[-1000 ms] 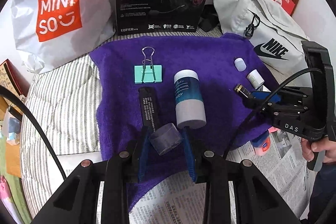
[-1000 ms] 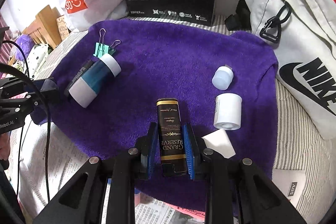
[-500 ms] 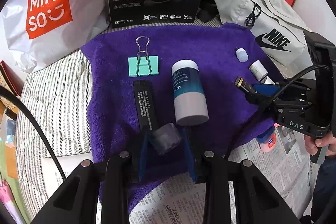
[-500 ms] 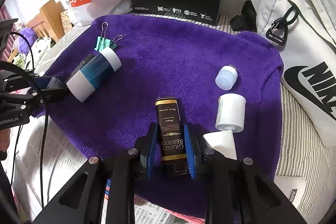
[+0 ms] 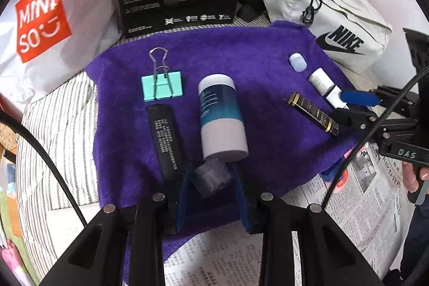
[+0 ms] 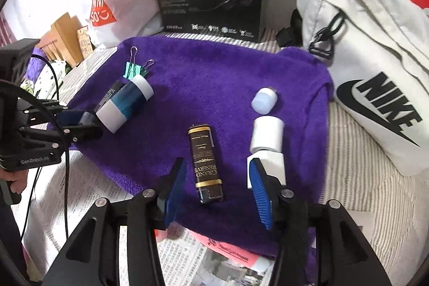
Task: Organize rigid objects
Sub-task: 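Release the tube on the towel with the right tool while the left tool releases the cup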
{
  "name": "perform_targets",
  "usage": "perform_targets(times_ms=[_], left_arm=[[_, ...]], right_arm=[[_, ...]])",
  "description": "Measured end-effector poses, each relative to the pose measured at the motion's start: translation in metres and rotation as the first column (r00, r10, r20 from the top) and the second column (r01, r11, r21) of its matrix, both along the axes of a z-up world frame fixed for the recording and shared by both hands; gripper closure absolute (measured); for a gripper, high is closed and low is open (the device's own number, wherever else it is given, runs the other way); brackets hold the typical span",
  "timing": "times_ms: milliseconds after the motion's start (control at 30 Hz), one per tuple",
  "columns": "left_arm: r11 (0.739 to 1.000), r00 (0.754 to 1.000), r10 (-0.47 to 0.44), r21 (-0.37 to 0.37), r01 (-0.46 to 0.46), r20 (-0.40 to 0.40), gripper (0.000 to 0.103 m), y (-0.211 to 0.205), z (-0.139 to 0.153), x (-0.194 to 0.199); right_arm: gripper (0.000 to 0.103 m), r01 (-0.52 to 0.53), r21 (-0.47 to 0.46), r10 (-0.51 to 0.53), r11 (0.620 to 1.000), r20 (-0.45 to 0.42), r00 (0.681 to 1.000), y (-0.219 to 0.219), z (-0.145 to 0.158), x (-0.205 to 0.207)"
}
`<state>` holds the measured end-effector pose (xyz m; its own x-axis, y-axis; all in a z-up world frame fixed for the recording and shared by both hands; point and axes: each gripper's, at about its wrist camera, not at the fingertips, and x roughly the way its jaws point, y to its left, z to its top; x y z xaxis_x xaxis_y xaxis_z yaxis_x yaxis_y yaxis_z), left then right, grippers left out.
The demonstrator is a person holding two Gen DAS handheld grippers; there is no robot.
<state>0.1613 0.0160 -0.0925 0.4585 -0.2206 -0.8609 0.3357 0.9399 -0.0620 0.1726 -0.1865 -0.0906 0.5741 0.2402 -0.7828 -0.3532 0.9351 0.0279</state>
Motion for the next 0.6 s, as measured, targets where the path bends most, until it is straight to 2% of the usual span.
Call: perform_targets(times_ms=[400, 600], left_arm=[[0.999, 0.999, -0.018, 0.031, 0.019, -0.030, 0.073, -0.009, -0.008, 0.007], [1.000, 0.999, -0.009, 0.018, 0.010, -0.041, 0.072, -0.008, -0.010, 0.008]], right_arm=[[0.054, 0.076, 0.022, -0.076, 0.997, 0.019, 0.997, -0.033, 0.012, -0.026], [0.053, 0.103, 0.028, -0.103, 0.994, 0.024, 0.994, -0.049, 0.013, -0.043]])
